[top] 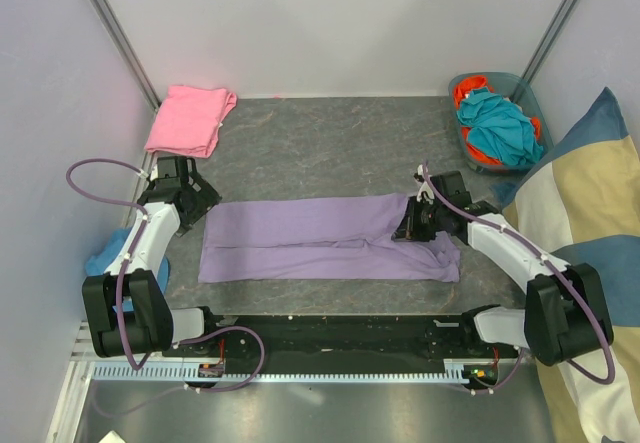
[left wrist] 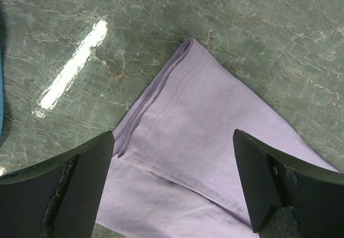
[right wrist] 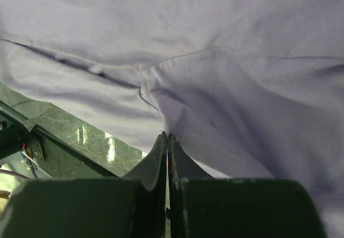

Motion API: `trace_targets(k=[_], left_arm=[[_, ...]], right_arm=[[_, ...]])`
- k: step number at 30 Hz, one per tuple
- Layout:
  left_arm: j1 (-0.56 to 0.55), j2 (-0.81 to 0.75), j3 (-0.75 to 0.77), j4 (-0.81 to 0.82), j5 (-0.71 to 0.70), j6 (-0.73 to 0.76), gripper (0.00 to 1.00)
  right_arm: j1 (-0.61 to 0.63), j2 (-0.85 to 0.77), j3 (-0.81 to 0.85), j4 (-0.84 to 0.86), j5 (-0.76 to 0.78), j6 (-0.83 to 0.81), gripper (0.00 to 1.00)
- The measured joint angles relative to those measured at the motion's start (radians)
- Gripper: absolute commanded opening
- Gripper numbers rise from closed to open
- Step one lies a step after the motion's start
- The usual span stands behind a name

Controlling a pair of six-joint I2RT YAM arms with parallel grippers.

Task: Fold and stack the t-shirts
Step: Fold the other side of the tshirt into a rectangle

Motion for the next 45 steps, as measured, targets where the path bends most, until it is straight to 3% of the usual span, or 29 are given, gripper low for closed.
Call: trace_targets(k=[14,16,18,23,31,40,45], left_arm=[[0.0,0.0,-0.004,0.0,0.006,0.0,1.0],[0.0,0.0,-0.007,0.0,0.006,0.0,1.0],[0.0,0.0,-0.01,0.0,0.006,0.0,1.0],[0.0,0.0,-0.011,0.0,0.007,0.0,1.0],[0.0,0.0,-0.011,0.0,0.007,0.0,1.0],[-0.007,-0.035,-0.007,0.037,0.061,0.052,1.0],[-0.066,-0.06,0.045,0.098,0.119,0.119,1.0]], right_arm=[[0.04,-0.048,-0.006,-0.072,-0.031,0.0,0.0],[0.048,-0.051,-0.006,-0.087,-0.038,0.0,0.14],[0.055,-0.056,-0.006,-0.099,-0.047,-0.003,0.42],[0.073,-0.069,-0.005,-0.151,-0.06,-0.024,0.61],[0.076,-0.116,0.068,-0.182,0.011,-0.011,0.65],[0.076,-0.074,0.121,-0.105,0.218,0.066,0.69],[0.076,-0.047,0.121,-0.09,0.331,0.089,0.73]])
